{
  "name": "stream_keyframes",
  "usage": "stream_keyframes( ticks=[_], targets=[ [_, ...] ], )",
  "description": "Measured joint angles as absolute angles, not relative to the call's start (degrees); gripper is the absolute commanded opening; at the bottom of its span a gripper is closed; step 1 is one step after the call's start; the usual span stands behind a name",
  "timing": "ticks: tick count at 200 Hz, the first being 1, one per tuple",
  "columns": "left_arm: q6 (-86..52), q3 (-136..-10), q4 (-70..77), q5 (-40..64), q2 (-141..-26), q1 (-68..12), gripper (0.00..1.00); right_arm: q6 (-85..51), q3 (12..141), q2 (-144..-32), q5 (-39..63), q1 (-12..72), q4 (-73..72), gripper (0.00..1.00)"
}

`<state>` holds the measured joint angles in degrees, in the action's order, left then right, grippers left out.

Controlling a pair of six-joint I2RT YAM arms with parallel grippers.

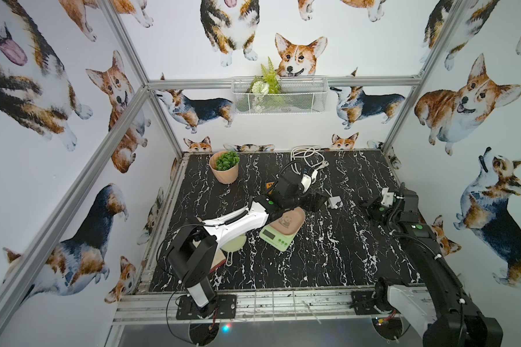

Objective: Charge the electronic scale
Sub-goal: Pick up the charging cable from the center of the board.

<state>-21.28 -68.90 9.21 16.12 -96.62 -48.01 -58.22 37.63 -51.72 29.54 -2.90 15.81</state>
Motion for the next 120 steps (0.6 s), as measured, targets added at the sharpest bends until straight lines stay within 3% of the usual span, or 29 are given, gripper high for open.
stream_keyframes(
  ticks=[81,120],
  targets=[
    [-29.50,-64.16,26.11,24.08,-97.01,-47.70,0.69,-70.94,36.71,-47.64,34.35,-2.26,6.57,0.00],
    [-31.75,-66.00,28.84,26.35,-101.08,-47.81,0.56,-74.17,36.60,-46.26,35.09,-2.20,4.32,0.00]
  ],
)
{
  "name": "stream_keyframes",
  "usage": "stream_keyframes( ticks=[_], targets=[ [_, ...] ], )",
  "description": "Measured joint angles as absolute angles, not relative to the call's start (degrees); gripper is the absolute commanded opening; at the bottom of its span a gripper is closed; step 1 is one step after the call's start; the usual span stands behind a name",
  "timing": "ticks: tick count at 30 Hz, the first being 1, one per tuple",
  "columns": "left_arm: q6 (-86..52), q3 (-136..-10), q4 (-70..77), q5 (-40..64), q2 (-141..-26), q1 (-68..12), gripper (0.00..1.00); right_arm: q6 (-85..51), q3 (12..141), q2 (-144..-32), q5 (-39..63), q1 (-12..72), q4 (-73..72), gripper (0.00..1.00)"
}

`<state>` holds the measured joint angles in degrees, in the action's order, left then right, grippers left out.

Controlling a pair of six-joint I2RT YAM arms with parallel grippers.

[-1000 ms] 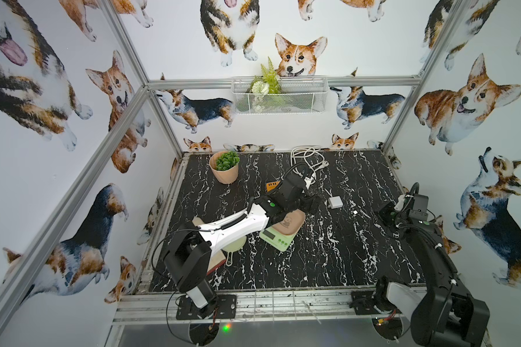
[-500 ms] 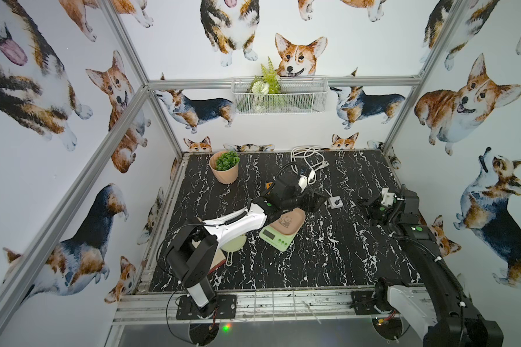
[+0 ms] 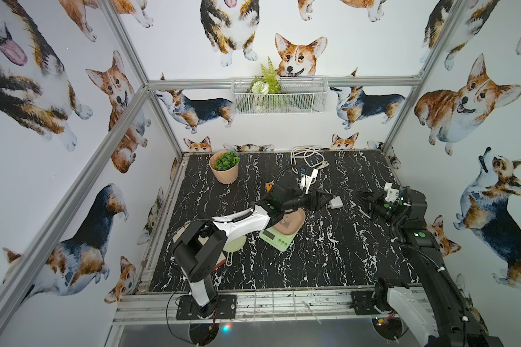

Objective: Charge the electronic scale
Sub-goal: Pick up the charging cable from the center of the board.

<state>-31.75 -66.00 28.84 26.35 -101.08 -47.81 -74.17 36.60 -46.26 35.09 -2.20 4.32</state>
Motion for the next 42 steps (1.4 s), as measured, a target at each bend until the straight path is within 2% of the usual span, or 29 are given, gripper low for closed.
stream_keyframes(
  ticks=[8,15,22,23,24,27,29,30,32,34,35,42],
  targets=[
    [-32.75,-67.37,31.11,28.08,-103.70,-48.38,0.51,-76.38,36.16,-45.32,35.99,-1.72,2.85,0.00],
    [-32.77,-67.66,32.23,28.91,-104.71,-48.77,0.18,-76.86,35.99,-44.84,36.01,-1.61,2.76,0.00],
    [-32.53,-67.79,32.67,29.67,-104.88,-48.82,0.02,-76.88,35.64,-44.80,35.99,-1.61,2.11,0.00],
    [-32.51,-67.79,32.67,29.67,-104.81,-48.82,0.00,-76.88,35.46,-44.82,35.99,-1.61,1.98,0.09],
    [-32.45,-67.79,32.64,29.71,-104.71,-48.77,0.00,-76.84,35.20,-44.82,35.99,-1.61,1.63,0.24],
    [-32.32,-67.79,32.36,31.11,-103.66,-48.14,0.00,-75.53,35.16,-45.08,35.99,-1.61,1.37,0.43],
    [-32.32,-67.81,31.73,32.16,-102.61,-47.24,0.00,-73.36,35.51,-45.21,35.99,-1.61,1.21,0.49],
    [-32.29,-68.12,30.98,33.26,-101.89,-46.44,0.00,-71.53,35.81,-45.32,35.97,-1.61,0.78,0.61],
    [-32.10,-69.58,28.73,36.34,-101.25,-44.80,0.00,-67.53,36.14,-45.84,36.10,-1.61,-0.27,0.73],
    [-31.83,-71.42,25.80,40.36,-100.99,-43.03,0.00,-61.67,36.05,-47.07,36.93,-1.63,-2.52,0.80],
    [-31.66,-72.14,24.64,42.09,-100.95,-42.22,0.00,-59.90,35.92,-47.99,37.69,-1.69,-4.10,0.81],
    [-23.18,-80.20,5.41,51.11,-100.20,-39.86,0.00,-52.34,37.89,-60.64,50.06,-1.87,-20.47,0.80]
  ],
)
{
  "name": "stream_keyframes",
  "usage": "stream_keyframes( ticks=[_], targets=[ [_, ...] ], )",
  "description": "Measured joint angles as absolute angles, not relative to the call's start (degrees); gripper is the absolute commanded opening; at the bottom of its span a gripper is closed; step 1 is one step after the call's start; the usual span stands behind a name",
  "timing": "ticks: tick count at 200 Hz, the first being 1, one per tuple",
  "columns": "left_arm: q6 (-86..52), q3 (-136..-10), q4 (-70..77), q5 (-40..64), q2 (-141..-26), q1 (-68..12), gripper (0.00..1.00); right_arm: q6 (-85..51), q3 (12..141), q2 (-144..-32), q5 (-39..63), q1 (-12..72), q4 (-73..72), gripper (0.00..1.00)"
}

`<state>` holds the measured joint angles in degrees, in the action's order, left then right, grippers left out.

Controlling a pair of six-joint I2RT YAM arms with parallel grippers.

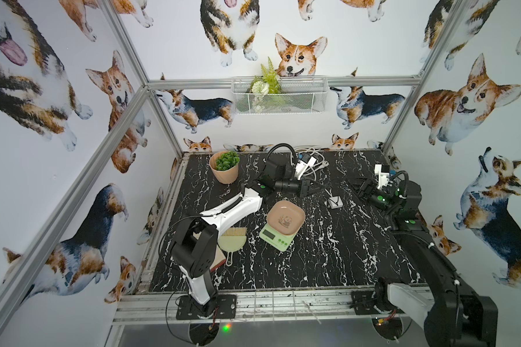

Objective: Charge the electronic scale
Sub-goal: Pick up the charging cable from the center of the board.

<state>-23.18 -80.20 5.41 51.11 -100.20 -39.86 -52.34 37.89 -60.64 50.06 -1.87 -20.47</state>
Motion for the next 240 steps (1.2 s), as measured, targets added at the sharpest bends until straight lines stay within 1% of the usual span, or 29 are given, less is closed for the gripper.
stream_keyframes(
  ticks=[16,30,51,65,87,89,92,135,175,188,203,219,240],
  targets=[
    [-18.17,-84.12,-2.63,53.30,-100.42,-39.79,0.00,-52.40,39.62,-65.06,56.10,-1.48,-28.88,0.78],
    [-14.76,-86.50,-8.10,54.87,-100.92,-39.40,0.00,-52.45,40.84,-67.75,60.77,-0.58,-32.93,0.76],
    [-11.49,-88.64,-13.98,56.82,-102.30,-38.63,0.00,-51.77,42.09,-69.63,66.61,1.65,-36.12,0.68],
    [-10.57,-89.93,-16.67,57.63,-103.20,-38.50,0.00,-50.22,42.06,-69.73,69.28,2.39,-36.10,0.65],
    [-9.52,-92.66,-19.51,59.24,-104.68,-38.48,0.00,-47.11,41.78,-69.49,70.72,3.11,-35.09,0.64],
    [-9.45,-92.79,-19.62,59.29,-104.77,-38.48,0.00,-46.92,41.76,-69.49,70.72,3.16,-35.05,0.61],
    [-9.28,-93.06,-19.79,59.37,-104.92,-38.50,0.00,-46.61,41.76,-69.47,70.78,3.25,-34.92,0.60],
    [-7.05,-97.38,-25.02,61.80,-106.87,-38.50,0.00,-40.77,42.78,-69.71,72.49,4.51,-29.26,0.49],
    [-6.22,-99.42,-27.51,63.11,-107.70,-38.52,0.00,-38.89,42.98,-69.89,73.67,4.82,-27.53,0.42],
    [-6.17,-99.88,-28.25,63.13,-108.05,-38.52,0.00,-38.48,42.98,-69.91,73.76,4.89,-27.35,0.35],
    [-6.13,-100.09,-28.82,63.09,-108.40,-38.50,0.00,-38.06,42.98,-69.97,73.93,5.02,-27.11,0.31],
    [-6.13,-100.33,-29.32,63.07,-108.68,-38.52,0.00,-37.76,42.98,-70.06,73.97,5.26,-27.00,0.24],
    [-6.15,-100.68,-29.63,63.02,-108.99,-38.52,0.00,-37.63,42.96,-70.26,74.28,5.37,-26.70,0.24]
  ],
)
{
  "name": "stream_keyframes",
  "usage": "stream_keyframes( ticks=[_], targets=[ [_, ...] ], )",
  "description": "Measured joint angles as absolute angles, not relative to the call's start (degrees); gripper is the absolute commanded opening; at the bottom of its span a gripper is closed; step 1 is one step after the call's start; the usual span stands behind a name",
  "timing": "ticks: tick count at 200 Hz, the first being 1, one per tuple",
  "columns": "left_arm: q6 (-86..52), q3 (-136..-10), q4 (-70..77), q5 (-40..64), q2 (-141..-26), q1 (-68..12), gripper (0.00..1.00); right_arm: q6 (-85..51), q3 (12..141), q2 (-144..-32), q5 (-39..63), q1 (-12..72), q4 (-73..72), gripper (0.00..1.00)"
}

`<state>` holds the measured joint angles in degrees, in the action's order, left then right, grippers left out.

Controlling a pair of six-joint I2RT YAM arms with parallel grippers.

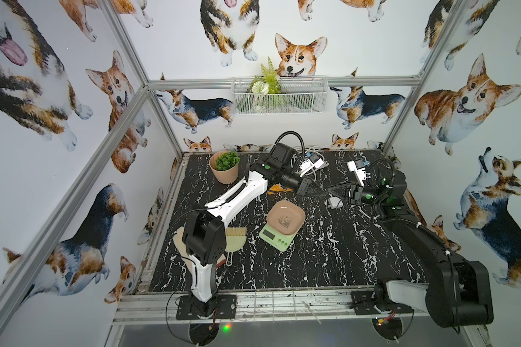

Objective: Charge the electronic scale
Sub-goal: Pick up the charging cable from the center of the board.

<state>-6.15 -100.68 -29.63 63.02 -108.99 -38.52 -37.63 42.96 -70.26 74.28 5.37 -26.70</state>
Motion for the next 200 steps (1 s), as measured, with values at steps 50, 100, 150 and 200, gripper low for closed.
stream_keyframes(
  ticks=[50,100,150,200],
  targets=[
    [-6.22,-101.34,-29.85,62.78,-109.38,-38.52,0.00,-37.47,42.70,-70.85,74.96,5.63,-26.35,0.26],
    [-6.42,-102.00,-29.93,63.09,-109.89,-38.52,0.00,-37.34,42.70,-71.02,75.11,5.52,-26.39,0.00],
    [-6.76,-102.41,-29.58,62.87,-110.26,-38.54,0.58,-37.30,42.70,-70.78,74.72,5.52,-26.28,0.00],
    [-8.80,-98.72,-23.68,53.69,-108.53,-38.54,0.76,-37.58,42.26,-68.45,71.05,-0.01,-24.47,0.00]
  ],
)
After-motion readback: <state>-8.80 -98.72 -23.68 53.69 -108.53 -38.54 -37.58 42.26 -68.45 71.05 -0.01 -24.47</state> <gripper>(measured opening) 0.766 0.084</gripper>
